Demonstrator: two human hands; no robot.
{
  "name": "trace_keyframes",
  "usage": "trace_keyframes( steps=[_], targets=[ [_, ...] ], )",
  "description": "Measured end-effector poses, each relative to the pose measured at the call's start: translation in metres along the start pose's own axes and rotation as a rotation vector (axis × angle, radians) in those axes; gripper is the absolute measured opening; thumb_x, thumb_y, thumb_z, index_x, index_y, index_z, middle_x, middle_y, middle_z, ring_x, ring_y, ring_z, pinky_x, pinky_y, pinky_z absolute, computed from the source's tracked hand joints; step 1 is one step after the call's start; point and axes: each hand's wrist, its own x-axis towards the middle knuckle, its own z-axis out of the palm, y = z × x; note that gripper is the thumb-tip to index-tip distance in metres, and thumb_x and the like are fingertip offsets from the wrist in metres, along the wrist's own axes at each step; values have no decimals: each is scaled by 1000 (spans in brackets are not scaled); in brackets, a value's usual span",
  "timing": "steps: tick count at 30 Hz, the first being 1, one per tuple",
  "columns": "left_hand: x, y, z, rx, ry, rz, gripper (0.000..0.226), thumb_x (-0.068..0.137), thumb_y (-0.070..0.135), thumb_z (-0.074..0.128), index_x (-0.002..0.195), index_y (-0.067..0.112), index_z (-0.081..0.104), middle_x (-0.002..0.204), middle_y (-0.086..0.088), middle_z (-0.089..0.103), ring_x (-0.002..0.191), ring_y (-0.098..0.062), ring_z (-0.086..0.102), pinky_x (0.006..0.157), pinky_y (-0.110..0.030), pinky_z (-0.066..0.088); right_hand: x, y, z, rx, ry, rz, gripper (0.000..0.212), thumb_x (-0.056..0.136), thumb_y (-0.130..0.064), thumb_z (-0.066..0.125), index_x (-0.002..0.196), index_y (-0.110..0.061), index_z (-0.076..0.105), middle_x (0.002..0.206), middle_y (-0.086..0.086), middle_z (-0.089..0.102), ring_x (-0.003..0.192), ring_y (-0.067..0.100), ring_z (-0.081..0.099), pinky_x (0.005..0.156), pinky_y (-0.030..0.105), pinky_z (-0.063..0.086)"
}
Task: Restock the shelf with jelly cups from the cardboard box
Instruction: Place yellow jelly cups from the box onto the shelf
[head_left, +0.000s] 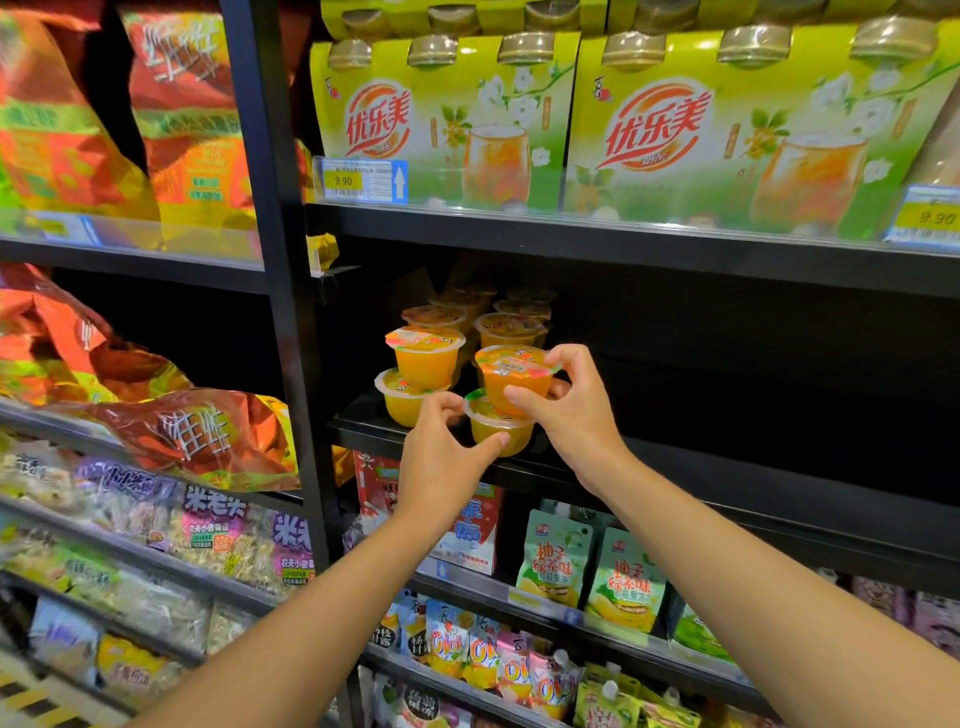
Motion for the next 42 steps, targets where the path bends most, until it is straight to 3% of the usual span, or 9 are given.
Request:
trace_keyframes(
  steps=[4,19,23,28,31,35,37,39,42],
  targets=[
    [2,-1,-1,-16,4,-10,52,76,32,85,112,25,49,109,15,55,110,-4,52,78,-10,39,3,1,3,-7,4,6,48,80,-21,83,112,-27,48,126,-2,58,114,18,64,86,46,60],
    [5,1,-6,-10,-30,-16,49,79,29,83,111,28,46,109,16,53,110,-3,52,76,-7,36,3,-5,3,-86,-2,18,47,82,-18,81,114,-27,47,126,-5,56,115,16,61,87,43,60],
    [6,-4,-8,14,-50,2,54,79,27,83,117,27,44,114,13,55,113,-4,54,81,-10,40,0,-7,0,-99,-36,43,58,83,-20,80,127,-30,44,133,-6,52,119,16,58,93,40,58],
    [3,-9,-16,83,-92,29,55,81,23,81,126,22,50,124,6,61,121,-10,54,98,-30,47,-6,-10,-4,-179,-29,33,71,87,-21,77,144,-31,36,144,-6,47,128,13,51,101,34,51],
    [-5,-12,-28,157,-142,87,53,86,23,76,132,25,50,130,8,58,125,-6,49,98,-24,41,-20,-12,-8,-220,27,36,77,90,-18,73,150,-28,28,144,-6,44,128,10,47,100,27,42],
    [-14,-16,-43,239,-200,175,46,93,22,65,137,29,51,137,10,50,127,0,36,99,-19,38,-51,-1,-17,-456,26,47,51,94,-19,67,139,-27,45,139,-6,47,127,8,45,90,13,35],
    [-14,-16,-45,296,-243,236,43,94,25,64,136,29,53,141,10,49,135,-8,33,111,-37,37,-61,4,-20,-604,-71,30,38,96,-21,63,132,-28,55,134,-8,50,127,9,45,86,8,32],
    [-14,-12,-43,377,-310,257,44,96,31,61,140,30,51,150,8,42,142,-14,24,116,-45,25,-66,6,-19,-746,-172,-17,38,96,-25,62,133,-28,57,136,-7,52,130,11,41,96,15,33],
    [-14,-11,-38,420,-372,268,50,98,40,55,146,33,44,157,7,29,145,-17,14,116,-43,17,-64,4,-10,-855,-248,-67,45,96,-28,62,140,-28,53,146,-6,47,139,13,33,111,28,27]
  ],
)
